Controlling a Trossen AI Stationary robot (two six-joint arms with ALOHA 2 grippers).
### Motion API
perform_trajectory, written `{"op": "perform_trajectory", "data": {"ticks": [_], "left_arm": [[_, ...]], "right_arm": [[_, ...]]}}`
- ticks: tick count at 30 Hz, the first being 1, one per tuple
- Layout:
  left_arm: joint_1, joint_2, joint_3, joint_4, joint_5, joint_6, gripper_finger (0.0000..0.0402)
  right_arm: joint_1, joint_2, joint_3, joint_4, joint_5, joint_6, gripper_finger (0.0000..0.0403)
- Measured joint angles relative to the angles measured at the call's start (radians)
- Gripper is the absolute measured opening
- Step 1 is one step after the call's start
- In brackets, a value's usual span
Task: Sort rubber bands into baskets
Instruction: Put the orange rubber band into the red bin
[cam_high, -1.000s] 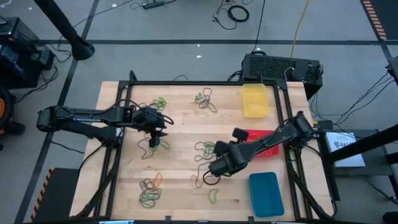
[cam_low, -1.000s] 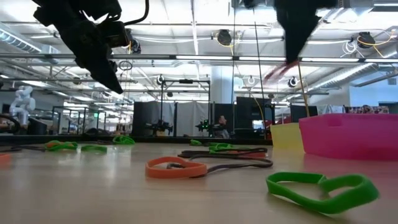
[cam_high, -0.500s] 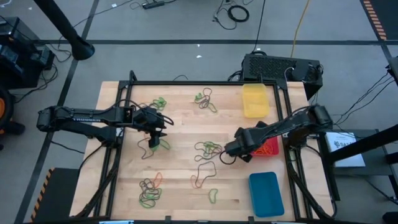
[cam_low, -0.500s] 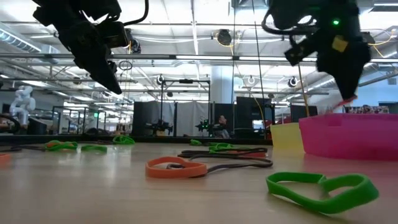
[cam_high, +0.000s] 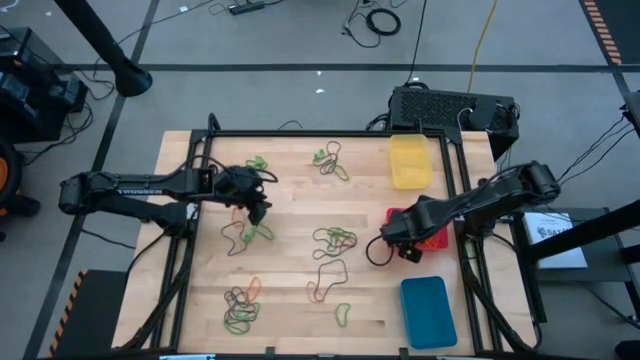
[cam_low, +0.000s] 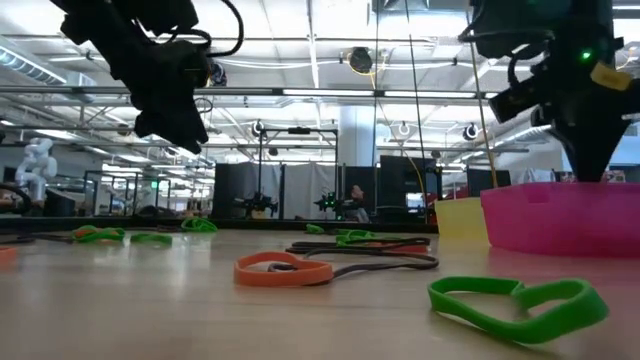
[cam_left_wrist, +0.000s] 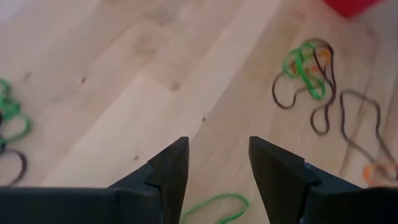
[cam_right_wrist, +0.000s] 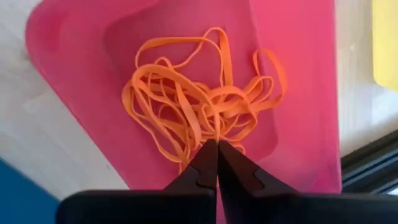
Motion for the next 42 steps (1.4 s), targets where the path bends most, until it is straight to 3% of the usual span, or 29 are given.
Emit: {"op": "perform_trajectory", "data": {"ticks": [13,21,27,31,37,42], "left_arm": [[-0.004,0.0,0.0,-0.001,0.071,-0.374,0.0175],[-0.083,0.0,0.0,-0.009,0.073,-0.479,0.0175],[-0.123,0.0,0.0,-0.026,0.065,-0.462,0.0175],[-0.139,-0.014,0.0,-0.088,0.08,-0.425,0.0175],[-0.186,-0.067,0.001,-0.277,0.073,-0.349,0.0175],[-0.229,-0.109,0.001,-0.485,-0.027,-0.315,0.0175]], "right_arm": [[-0.046,-0.131,0.0,0.065,0.002,-0.195,0.0004],[-0.093,-0.162,0.0,0.095,-0.002,-0.26,0.0068],[-0.102,-0.162,0.0,0.162,-0.024,-0.284,0.0116],[-0.103,-0.161,0.011,0.347,-0.004,-0.293,0.0132],[-0.109,-0.133,0.016,0.91,0.112,-0.299,0.0134],[-0.114,0.011,0.016,1.365,0.036,-0.399,0.0134]]}}
